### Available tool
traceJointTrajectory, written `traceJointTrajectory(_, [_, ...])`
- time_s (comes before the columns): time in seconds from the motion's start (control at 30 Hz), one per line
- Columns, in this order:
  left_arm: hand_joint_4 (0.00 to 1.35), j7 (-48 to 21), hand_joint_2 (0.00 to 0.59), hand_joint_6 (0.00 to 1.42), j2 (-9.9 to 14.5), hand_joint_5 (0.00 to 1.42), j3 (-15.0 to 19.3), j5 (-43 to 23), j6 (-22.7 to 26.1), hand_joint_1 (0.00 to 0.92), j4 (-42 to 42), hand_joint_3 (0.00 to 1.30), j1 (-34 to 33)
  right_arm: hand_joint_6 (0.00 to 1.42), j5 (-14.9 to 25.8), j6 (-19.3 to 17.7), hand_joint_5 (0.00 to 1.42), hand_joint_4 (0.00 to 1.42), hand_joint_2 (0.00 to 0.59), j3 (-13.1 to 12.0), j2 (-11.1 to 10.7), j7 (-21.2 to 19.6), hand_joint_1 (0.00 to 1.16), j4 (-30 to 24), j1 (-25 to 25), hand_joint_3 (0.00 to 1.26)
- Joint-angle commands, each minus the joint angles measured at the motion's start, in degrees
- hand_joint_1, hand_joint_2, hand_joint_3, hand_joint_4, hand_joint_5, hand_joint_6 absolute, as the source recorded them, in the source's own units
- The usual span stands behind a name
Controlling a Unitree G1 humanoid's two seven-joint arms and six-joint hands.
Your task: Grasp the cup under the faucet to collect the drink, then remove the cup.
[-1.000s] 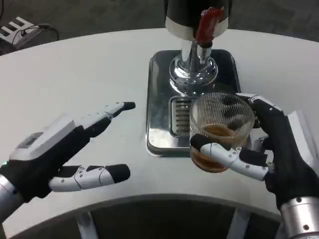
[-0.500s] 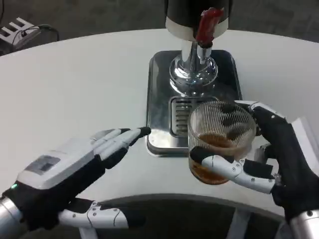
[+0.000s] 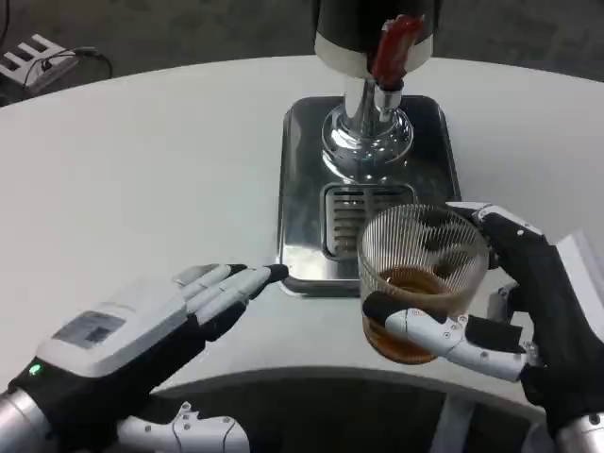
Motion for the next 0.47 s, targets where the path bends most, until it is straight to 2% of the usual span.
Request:
traceJointTrajectory(0.03, [0.00, 0.15, 0.080, 0.00, 0.46, 0.00, -0.80, 0.20, 1.01, 0.000, 0.69, 0.00, -0.84, 1.33, 0.33, -1.29, 1.22, 1.04, 0.173, 0.22, 0.26, 0.59, 1.00, -2.37, 0.54, 0.88])
traceJointTrajectory(0.07, [0.00, 0.07, 0.080, 0.00, 0.62, 0.00, -1.00, 0.29, 0.86, 0.000, 0.86, 0.00, -1.12, 1.33, 0.14, -1.78, 1.22, 1.04, 0.173, 0.24, -0.19, 0.78, 1.00, -2.38, 0.65, 0.88])
traceJointTrajectory(0.2, [0.00, 0.05, 0.080, 0.00, 0.93, 0.00, -1.19, 0.28, 0.69, 0.000, 1.04, 0.00, -1.54, 1.33, 0.15, -1.53, 1.22, 1.05, 0.174, 0.24, 0.61, 0.39, 1.00, -2.96, 1.60, 0.88])
traceJointTrajectory(0.47, [0.00, 0.17, 0.080, 0.00, 1.09, 0.00, -0.72, -0.06, 1.82, 0.000, 0.80, 0.00, -1.10, 1.34, -0.68, -1.91, 1.22, 1.05, 0.172, 1.17, 0.78, 0.32, 0.99, -3.52, 3.18, 0.90])
